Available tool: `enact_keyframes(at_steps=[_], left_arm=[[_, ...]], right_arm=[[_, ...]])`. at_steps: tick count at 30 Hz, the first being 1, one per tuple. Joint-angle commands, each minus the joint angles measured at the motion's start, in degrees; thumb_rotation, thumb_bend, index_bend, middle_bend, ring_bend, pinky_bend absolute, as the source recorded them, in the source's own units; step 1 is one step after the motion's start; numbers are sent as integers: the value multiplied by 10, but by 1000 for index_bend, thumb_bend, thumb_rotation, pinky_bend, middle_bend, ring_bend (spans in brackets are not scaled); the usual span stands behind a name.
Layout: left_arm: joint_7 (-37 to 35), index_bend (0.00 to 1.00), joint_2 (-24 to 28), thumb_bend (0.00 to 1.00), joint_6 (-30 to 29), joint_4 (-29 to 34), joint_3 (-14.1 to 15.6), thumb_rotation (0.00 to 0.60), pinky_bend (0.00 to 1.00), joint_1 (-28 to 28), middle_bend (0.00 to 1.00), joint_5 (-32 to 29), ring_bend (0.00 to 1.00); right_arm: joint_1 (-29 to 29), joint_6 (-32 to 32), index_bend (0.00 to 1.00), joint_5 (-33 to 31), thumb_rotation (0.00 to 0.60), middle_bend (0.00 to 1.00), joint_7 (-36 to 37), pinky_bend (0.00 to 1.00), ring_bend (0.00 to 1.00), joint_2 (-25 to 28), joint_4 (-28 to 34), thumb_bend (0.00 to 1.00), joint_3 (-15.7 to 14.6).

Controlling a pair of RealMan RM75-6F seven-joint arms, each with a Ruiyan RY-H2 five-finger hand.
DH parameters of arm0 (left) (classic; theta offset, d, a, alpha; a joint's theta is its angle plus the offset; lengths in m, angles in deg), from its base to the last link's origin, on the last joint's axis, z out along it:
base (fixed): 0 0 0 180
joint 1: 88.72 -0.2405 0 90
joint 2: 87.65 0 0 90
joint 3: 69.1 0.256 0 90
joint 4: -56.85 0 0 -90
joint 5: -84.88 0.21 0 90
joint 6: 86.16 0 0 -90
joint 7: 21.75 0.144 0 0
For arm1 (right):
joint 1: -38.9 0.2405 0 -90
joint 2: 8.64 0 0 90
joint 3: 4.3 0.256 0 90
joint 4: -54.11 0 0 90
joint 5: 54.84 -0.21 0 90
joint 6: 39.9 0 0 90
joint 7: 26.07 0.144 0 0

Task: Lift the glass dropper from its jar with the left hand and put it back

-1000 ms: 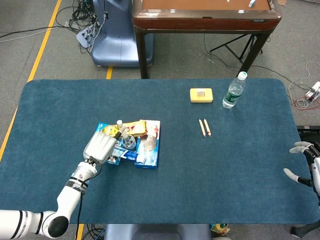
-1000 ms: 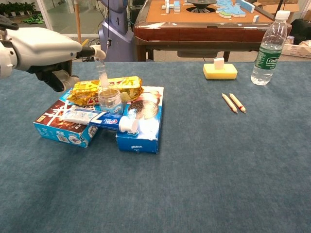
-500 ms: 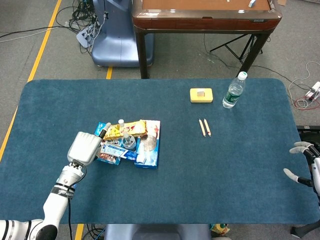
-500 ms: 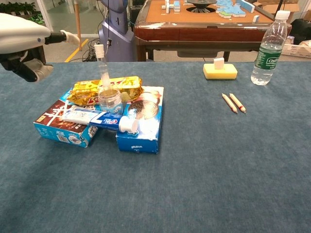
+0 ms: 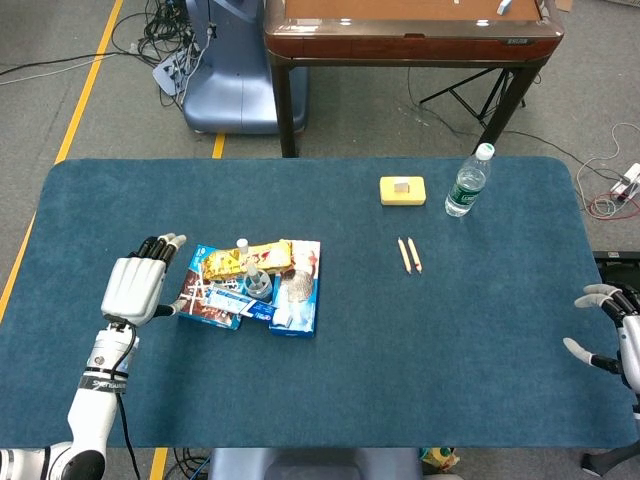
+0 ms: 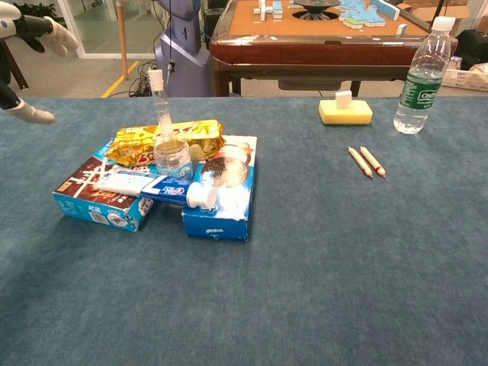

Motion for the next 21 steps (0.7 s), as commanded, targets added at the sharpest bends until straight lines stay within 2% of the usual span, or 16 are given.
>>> enact_keyframes(at_steps=[1, 3, 7, 9, 10, 12, 14, 21], left_arm=[[-46, 320, -8, 0, 19, -1, -26, 378, 260, -8, 68, -25, 12], [-72, 358, -11, 0, 38, -1, -41, 334, 221, -8, 58, -51, 0], [-101, 356, -2, 0, 90, 6, -60, 330, 110, -1, 11, -116, 0], [-116, 335, 4, 0, 115, 8, -69, 358, 70, 3, 0, -146, 0], [-125, 322, 7, 0, 129, 6, -74, 395, 59, 5, 0, -162, 0], [-138, 293, 7, 0, 145, -3, -81, 519, 47, 9, 0, -179, 0], [-150, 275, 4, 0, 155, -12, -84, 586, 42, 12, 0, -188, 0], [-195, 267, 3, 0, 210, -47, -99, 600, 36, 24, 0, -216, 0]], right_arm=[[-1, 2, 435, 0, 600, 324, 0, 289, 206, 0, 1, 68, 0], [-1, 3, 435, 1, 600, 324, 1, 289, 206, 1, 1, 68, 1], [-2, 5, 435, 1, 600, 324, 3, 289, 206, 2, 1, 69, 1], [-2, 6, 435, 0, 600, 324, 4, 289, 206, 3, 1, 68, 2], [-2, 6, 435, 0, 600, 324, 4, 289, 206, 3, 1, 68, 2], [-3, 7, 435, 1, 600, 324, 5, 289, 206, 4, 2, 68, 2], [-3, 7, 435, 1, 600, 324, 5, 290, 206, 4, 2, 68, 2], [-3, 6, 435, 0, 600, 324, 5, 290, 206, 4, 1, 69, 2]])
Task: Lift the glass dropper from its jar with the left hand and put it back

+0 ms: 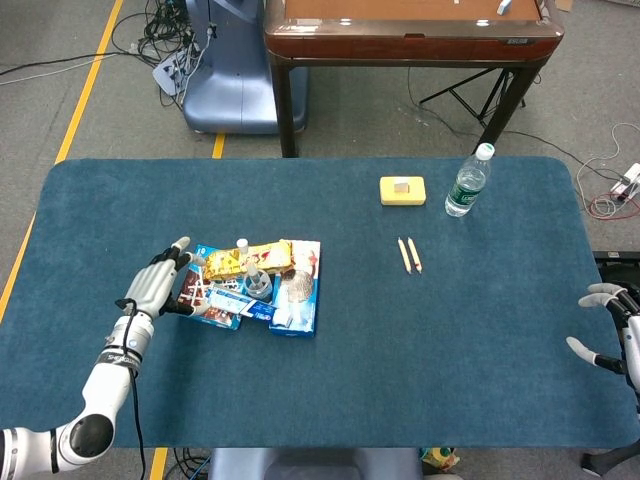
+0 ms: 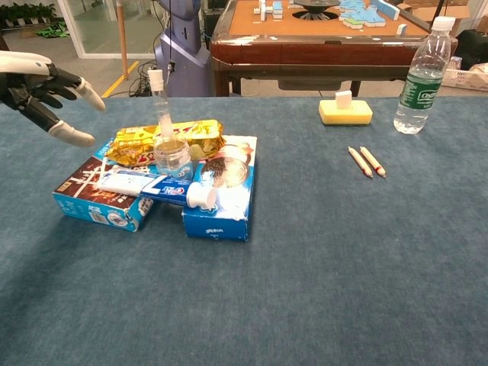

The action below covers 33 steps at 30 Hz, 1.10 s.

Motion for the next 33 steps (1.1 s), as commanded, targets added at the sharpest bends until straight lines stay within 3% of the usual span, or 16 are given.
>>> enact_keyframes(at_steps=[1, 6, 13, 27, 33], left_arm=[[-19, 267, -1, 0, 19, -18, -8, 600, 36, 7, 0, -9, 0], [-50, 264, -10, 0, 38, -39, -18, 600, 36, 14, 0, -11, 0], [-123, 273, -1, 1, 122, -59, -40, 600, 28, 22, 0, -22, 0], [-210, 327, -28, 20, 177, -111, -54, 600, 12, 39, 0, 7, 0], [-263, 338, -32, 22, 233, -138, -65, 600, 12, 50, 0, -5, 0]], right_arm=[[1, -1, 435, -1, 600, 324, 0, 289, 206, 0, -1, 69, 0], [1, -3, 435, 0, 600, 324, -2, 289, 206, -1, -1, 68, 0], [1, -4, 435, -1, 600, 324, -2, 289, 206, -2, -1, 69, 0], [2, -6, 436, -4, 600, 324, 0, 289, 206, -1, -2, 69, 0], [2, -7, 435, -4, 600, 324, 1, 289, 206, -1, -3, 68, 0]])
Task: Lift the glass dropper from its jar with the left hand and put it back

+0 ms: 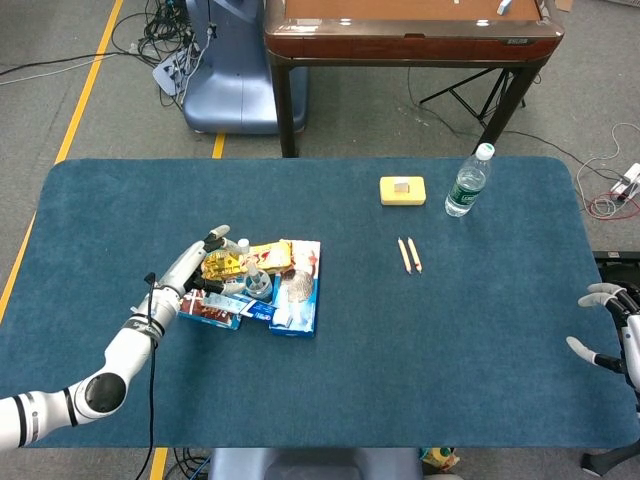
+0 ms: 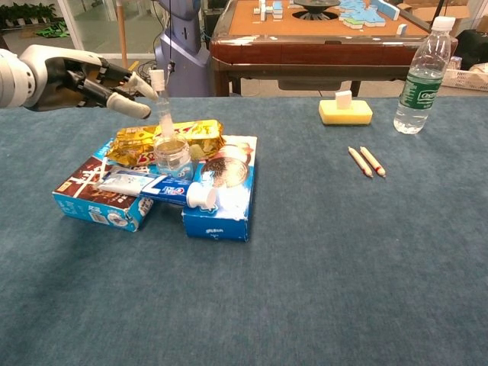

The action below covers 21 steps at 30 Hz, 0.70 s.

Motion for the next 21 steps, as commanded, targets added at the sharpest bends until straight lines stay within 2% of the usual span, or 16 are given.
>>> enact_keyframes(at_steps=[1, 6, 13, 19, 21], left_arm=[[-33, 341, -4, 23, 39, -23, -8, 600, 12, 9, 0, -9, 0], [-47, 355, -12, 23, 53, -45, -6, 600, 13, 24, 0, -9, 0], [-39, 356, -26, 34, 35, -66, 9, 600, 12, 44, 0, -15, 0], [-38, 379, -38, 91, 30, -83, 14, 600, 13, 58, 0, -28, 0], [-41, 398, -39, 140, 30, -85, 14, 600, 13, 60, 0, -31, 0]], right_arm=[[0, 0, 435, 0, 600, 324, 0, 289, 206, 0, 0, 68, 0], [0, 0, 435, 0, 600, 324, 0, 289, 206, 0, 0, 69, 0], [-1, 1, 435, 0, 600, 324, 1, 290, 206, 0, -1, 69, 0], [-1, 1, 435, 0, 600, 324, 2, 289, 206, 1, 0, 68, 0], [-1, 1, 436, 0, 600, 324, 2, 290, 206, 1, 0, 68, 0]])
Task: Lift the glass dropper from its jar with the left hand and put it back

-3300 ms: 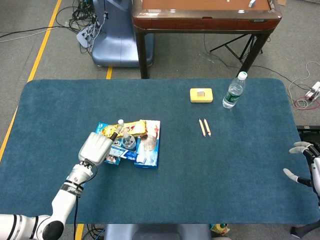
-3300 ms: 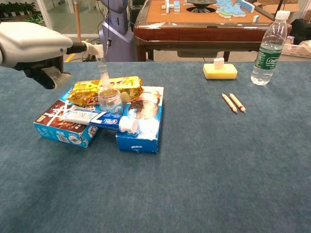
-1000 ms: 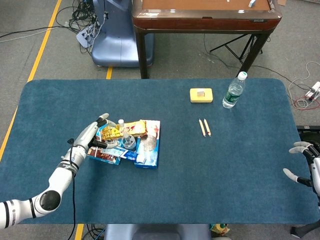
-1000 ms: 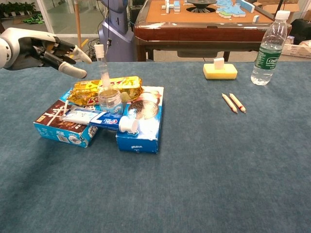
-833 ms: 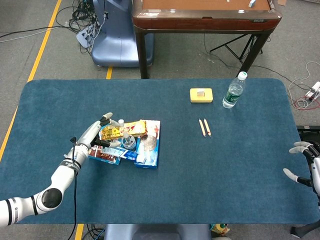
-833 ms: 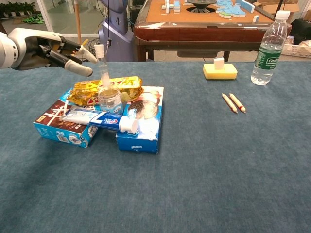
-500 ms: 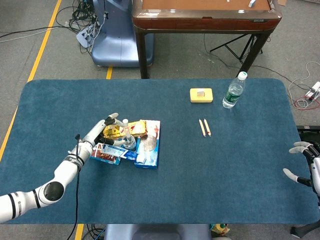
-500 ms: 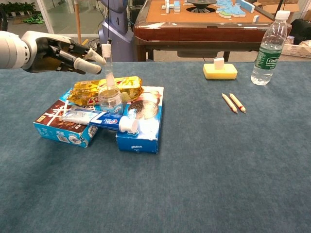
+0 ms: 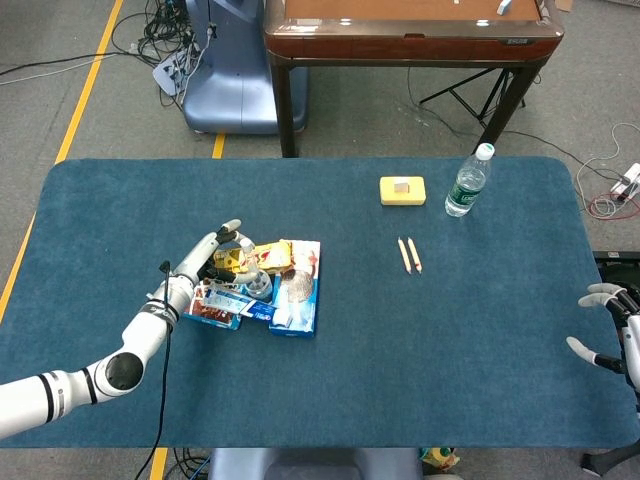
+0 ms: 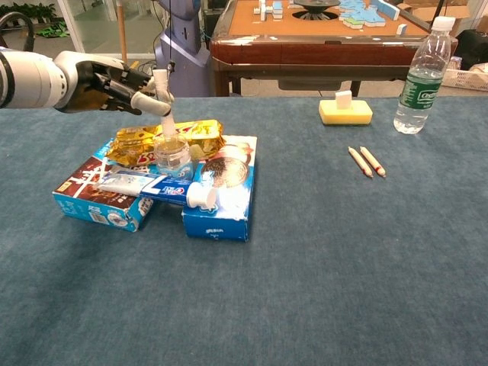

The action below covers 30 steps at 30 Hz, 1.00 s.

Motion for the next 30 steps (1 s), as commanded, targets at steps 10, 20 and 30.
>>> enact_keyframes(at_steps=[10, 20, 30], left_arm=[[-8, 421, 3, 266, 4, -3, 8, 600, 12, 6, 0, -5, 0], [-20, 437, 5, 281, 6, -5, 9, 600, 13, 6, 0, -9, 0], [-21, 443, -2, 280, 3, -14, 12, 600, 12, 14, 0, -16, 0]], right_arm=[[0, -1, 435, 0, 600, 324, 0, 289, 206, 0, 0, 69, 0], [1, -2, 436, 0, 600, 324, -1, 289, 206, -1, -1, 69, -1], [1, -3, 435, -1, 600, 324, -1, 290, 206, -1, -1, 68, 0]])
